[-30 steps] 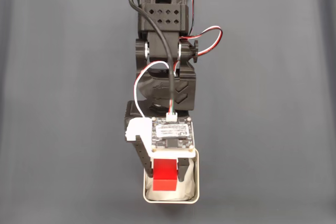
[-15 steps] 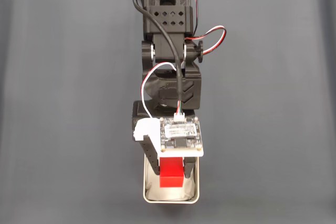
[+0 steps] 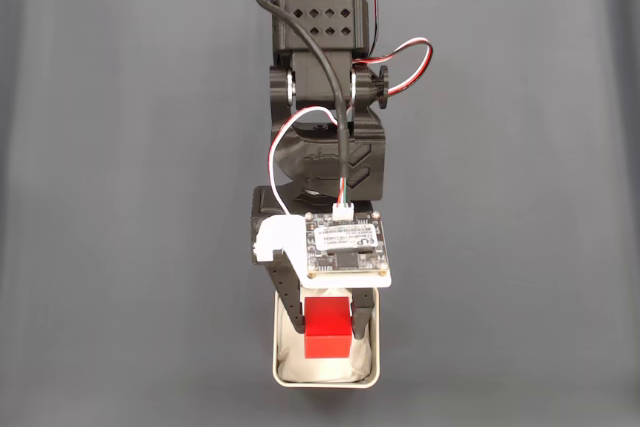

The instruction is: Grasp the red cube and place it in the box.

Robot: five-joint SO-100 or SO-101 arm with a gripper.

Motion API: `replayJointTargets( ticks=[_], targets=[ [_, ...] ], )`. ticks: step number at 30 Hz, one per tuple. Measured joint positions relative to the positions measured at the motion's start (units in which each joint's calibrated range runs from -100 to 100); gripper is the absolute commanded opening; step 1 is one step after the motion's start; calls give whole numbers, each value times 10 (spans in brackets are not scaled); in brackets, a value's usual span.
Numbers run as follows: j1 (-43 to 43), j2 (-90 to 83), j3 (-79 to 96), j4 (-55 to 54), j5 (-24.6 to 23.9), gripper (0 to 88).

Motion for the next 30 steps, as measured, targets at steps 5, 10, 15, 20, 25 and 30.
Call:
replayJointTargets(
  ticks=[5, 10, 15, 20, 25, 30],
  targets=[
    [0, 0, 0, 0, 0, 161],
    [0, -10, 0, 0, -9, 456],
    [-1, -23, 7, -1, -10, 507],
    [-1, -23, 11, -2, -10, 520],
    [-1, -23, 14, -2, -8, 521],
    [-1, -32, 23, -2, -8, 520]
  ],
)
